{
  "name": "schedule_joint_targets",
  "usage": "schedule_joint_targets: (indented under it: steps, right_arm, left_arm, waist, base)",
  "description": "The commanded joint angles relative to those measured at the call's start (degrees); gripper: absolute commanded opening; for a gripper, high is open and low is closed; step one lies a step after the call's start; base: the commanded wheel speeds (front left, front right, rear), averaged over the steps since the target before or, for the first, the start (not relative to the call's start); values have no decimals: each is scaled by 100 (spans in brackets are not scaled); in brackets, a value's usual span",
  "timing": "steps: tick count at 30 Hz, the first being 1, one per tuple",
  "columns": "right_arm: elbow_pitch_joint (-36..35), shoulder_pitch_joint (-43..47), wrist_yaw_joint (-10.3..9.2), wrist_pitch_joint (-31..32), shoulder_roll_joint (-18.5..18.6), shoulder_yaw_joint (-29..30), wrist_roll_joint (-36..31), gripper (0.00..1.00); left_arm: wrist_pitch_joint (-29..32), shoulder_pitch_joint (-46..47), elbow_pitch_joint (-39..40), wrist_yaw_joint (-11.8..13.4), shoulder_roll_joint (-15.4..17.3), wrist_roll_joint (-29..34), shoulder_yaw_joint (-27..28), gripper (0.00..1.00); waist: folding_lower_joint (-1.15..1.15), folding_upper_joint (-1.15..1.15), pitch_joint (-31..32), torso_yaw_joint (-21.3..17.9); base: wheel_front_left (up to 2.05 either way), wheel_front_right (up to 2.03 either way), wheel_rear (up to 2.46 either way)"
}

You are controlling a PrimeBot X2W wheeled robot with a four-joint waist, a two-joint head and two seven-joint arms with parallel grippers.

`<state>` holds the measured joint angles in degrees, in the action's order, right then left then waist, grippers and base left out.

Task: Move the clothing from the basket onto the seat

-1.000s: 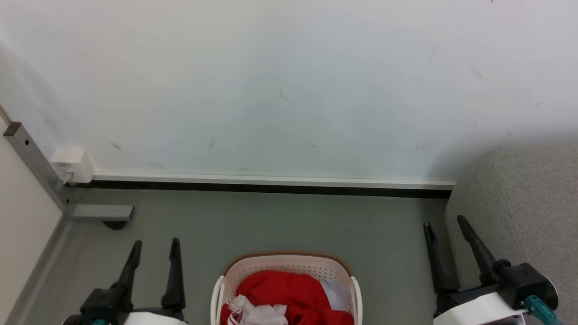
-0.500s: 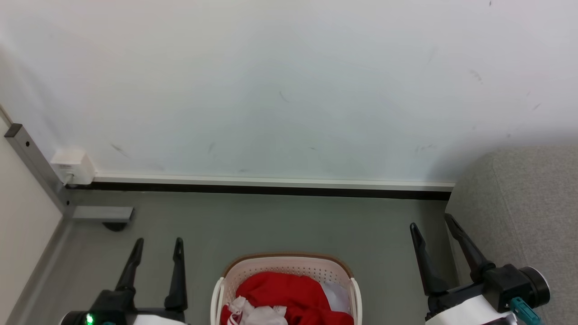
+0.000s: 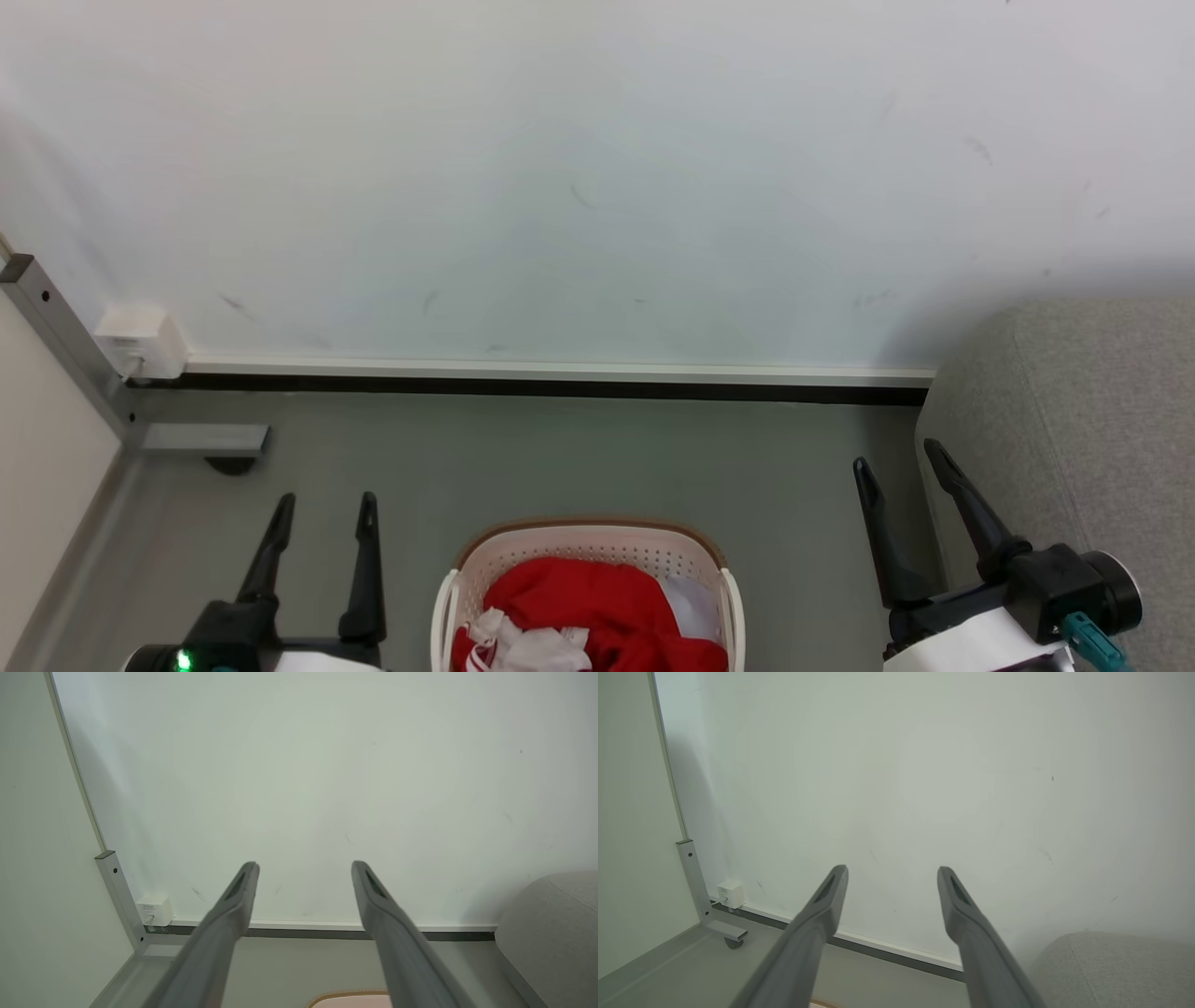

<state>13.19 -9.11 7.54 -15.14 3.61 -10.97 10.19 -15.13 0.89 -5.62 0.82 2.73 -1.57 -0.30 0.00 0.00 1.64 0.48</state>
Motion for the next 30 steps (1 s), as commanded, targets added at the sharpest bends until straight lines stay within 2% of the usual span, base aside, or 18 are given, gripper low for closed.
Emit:
schedule_joint_targets:
  steps: [1, 9, 16, 24, 30]
  right_arm:
    - [-11, -37, -10, -1, 24, 11, 28, 100]
    - [-141, -180, -10, 0, 34, 54, 284, 100]
    - [-317, -520, -11, 1, 171, -18, 556, 100]
    - [-512, -911, -11, 1, 319, 98, 650, 100]
    - [-707, -1152, -11, 1, 273, 190, 738, 100]
  left_arm:
    - [-4, 7, 9, 10, 33, -55, 18, 100]
    - [-4, 144, 82, 8, 30, -116, 1, 100]
    - [-3, 484, 86, -71, 29, -157, -23, 100]
    - [-3, 970, -248, -219, 30, -319, -124, 100]
    - [-3, 1394, -702, -291, 29, -329, -109, 100]
  waist:
    - [0, 0, -36, -8]
    - [0, 0, -288, -116]
    - [0, 0, -842, -301]
    - [0, 0, -1417, -483]
    - [0, 0, -1883, -694]
  base:
    - [0, 0, 0]
    - [0, 0, 0]
    - [0, 0, 0]
    - [0, 0, 0]
    - [0, 0, 0]
